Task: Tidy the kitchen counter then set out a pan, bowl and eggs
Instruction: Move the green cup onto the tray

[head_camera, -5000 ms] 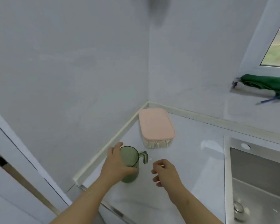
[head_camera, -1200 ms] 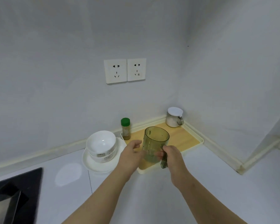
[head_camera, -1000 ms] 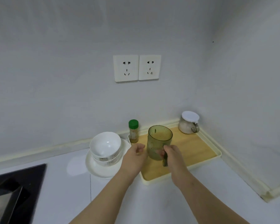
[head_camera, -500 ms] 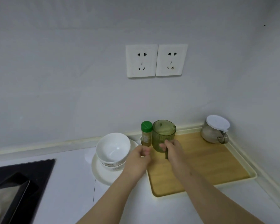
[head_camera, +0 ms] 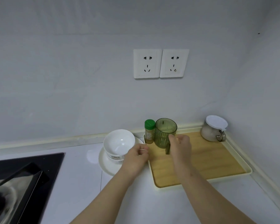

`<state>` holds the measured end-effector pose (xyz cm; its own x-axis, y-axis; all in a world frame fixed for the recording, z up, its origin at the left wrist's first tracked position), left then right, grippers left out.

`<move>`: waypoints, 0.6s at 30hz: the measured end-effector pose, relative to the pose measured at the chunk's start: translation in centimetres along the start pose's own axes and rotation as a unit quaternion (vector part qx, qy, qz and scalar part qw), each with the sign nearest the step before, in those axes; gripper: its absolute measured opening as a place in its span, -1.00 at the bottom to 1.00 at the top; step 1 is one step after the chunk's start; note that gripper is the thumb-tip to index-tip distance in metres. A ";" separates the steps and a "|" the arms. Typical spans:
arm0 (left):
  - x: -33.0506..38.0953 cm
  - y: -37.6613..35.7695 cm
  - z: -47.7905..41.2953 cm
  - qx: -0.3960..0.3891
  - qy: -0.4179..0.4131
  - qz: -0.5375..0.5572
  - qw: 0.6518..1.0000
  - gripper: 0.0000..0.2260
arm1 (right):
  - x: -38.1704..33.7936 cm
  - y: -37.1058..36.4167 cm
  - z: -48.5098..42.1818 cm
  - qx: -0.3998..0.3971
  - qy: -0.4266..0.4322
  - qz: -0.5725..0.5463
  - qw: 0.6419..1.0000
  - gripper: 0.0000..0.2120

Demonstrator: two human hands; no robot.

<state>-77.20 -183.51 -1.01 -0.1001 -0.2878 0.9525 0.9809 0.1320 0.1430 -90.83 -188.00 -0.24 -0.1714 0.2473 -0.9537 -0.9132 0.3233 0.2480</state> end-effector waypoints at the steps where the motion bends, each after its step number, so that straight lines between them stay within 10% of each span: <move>1: 0.3 0.6 0.7 0.011 -0.002 0.009 1.000 -0.80 | -0.8 -0.2 0.9 -0.014 0.018 -0.013 1.000 -0.78; 18: -4.3 23.8 21.8 0.378 -0.043 0.148 0.913 -0.87 | -3.0 -16.5 29.2 -0.490 0.068 0.023 0.869 -0.91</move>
<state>-57.11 -158.47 4.20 0.1056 -0.0618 0.9925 0.5748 0.8182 -0.0103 -64.47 -167.37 3.53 -0.1973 0.1071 -0.9745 -0.7689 -0.6336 0.0860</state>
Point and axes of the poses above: each hand's wrist, its own z-axis away from the middle knuckle, its own y-axis out of the back of the hand, x = y × z, the point moved 2 cm from there along -z, towards the middle knuckle, and after that the axes turned 2 degrees about z, right-handed, at the moved point
